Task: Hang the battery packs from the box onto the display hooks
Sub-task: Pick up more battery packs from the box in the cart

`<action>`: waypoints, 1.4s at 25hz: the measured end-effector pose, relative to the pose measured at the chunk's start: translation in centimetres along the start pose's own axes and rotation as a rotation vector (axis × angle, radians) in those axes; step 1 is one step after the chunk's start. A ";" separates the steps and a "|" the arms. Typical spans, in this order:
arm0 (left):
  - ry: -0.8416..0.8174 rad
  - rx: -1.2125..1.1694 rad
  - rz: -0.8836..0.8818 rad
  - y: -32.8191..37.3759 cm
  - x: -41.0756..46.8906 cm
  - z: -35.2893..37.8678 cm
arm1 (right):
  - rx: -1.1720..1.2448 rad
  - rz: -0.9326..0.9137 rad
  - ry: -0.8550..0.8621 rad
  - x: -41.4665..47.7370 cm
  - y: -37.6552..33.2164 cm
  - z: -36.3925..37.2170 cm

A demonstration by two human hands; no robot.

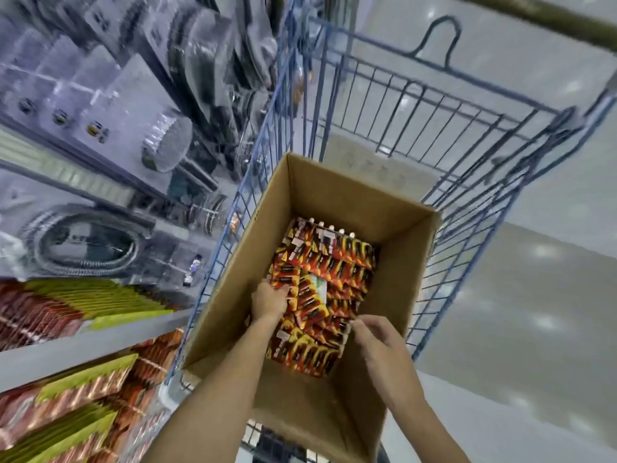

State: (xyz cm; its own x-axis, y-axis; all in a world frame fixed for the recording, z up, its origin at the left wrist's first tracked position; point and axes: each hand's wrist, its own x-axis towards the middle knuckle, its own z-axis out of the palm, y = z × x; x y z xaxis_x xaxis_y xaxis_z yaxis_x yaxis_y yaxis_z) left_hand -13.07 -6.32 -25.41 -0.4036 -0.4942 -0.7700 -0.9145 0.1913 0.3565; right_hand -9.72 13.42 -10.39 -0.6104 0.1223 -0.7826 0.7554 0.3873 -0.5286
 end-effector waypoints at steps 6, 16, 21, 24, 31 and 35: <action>-0.030 0.184 -0.108 -2.1 7.7 5.2 | 0.026 0.093 -0.063 1.9 0.6 0.7; -0.155 0.093 -0.250 0.3 3.5 2.0 | 0.018 0.115 -0.072 2.8 0.2 1.3; -0.232 -0.151 -0.253 -1.5 -5.2 -3.1 | 0.087 0.202 -0.105 6.9 -0.1 3.2; -0.187 -0.217 -0.143 -3.0 -9.8 -5.7 | 0.109 0.301 -0.091 11.0 0.5 5.9; -0.103 -0.439 -0.002 -3.1 -16.0 -9.8 | -0.002 0.443 -0.016 20.0 6.0 13.9; -0.118 -0.463 -0.004 -4.8 -15.6 -11.1 | -0.007 0.381 0.078 19.6 6.2 15.6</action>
State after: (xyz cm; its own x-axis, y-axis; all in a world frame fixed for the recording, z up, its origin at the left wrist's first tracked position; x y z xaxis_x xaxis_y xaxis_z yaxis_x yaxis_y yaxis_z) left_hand -2.03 -8.97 -9.27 -0.4247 -0.3892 -0.8174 -0.8179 -0.2221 0.5308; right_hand -13.30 3.92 -34.12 -0.3026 0.3280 -0.8949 0.9301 0.3069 -0.2020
